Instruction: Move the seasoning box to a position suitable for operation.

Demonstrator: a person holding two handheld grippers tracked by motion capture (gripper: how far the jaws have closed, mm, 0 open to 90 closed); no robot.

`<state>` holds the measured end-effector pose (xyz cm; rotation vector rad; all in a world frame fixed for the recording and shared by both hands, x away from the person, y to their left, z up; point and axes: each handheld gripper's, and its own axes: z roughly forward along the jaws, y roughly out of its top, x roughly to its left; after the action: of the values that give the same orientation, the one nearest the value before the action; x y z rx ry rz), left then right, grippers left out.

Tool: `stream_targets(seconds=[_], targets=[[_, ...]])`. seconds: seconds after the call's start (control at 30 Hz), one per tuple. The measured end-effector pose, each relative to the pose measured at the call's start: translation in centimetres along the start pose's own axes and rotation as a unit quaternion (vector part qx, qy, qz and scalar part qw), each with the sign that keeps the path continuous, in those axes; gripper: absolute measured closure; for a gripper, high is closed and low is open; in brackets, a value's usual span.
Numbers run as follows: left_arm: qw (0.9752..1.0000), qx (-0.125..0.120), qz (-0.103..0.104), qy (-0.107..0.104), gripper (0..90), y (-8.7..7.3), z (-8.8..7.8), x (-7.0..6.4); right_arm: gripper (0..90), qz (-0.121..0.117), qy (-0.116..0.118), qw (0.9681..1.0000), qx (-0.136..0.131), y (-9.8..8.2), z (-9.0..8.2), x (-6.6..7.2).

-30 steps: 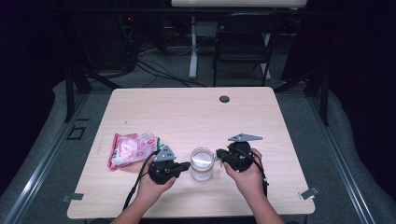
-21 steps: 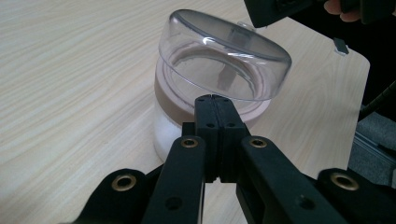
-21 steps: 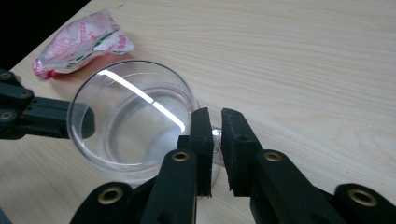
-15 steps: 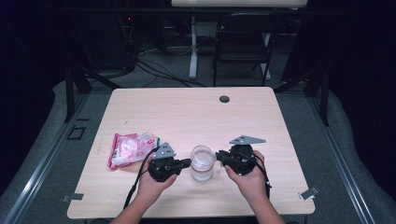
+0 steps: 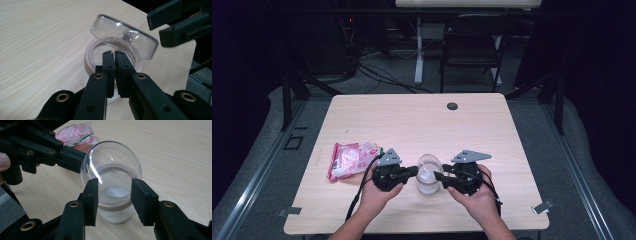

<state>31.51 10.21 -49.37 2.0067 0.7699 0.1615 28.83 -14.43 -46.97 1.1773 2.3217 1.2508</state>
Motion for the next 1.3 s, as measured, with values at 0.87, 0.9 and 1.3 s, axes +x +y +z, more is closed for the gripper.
stream_targets(seconds=[0.87,0.9,1.3], targets=[[0.9999,-0.006,0.008,0.013,65.4,1.9,0.1,-0.3,45.7,-0.051,-0.026,0.9983,0.007,0.0,0.9,1.1],[0.9998,-0.005,0.009,0.015,65.1,1.8,0.2,-0.2,45.8,-0.050,-0.027,0.9983,0.007,0.0,0.9,1.1],[0.9996,0.000,0.004,0.028,61.8,1.1,0.5,0.3,49.4,-0.039,-0.019,0.9991,0.000,0.0,0.4,0.7]])
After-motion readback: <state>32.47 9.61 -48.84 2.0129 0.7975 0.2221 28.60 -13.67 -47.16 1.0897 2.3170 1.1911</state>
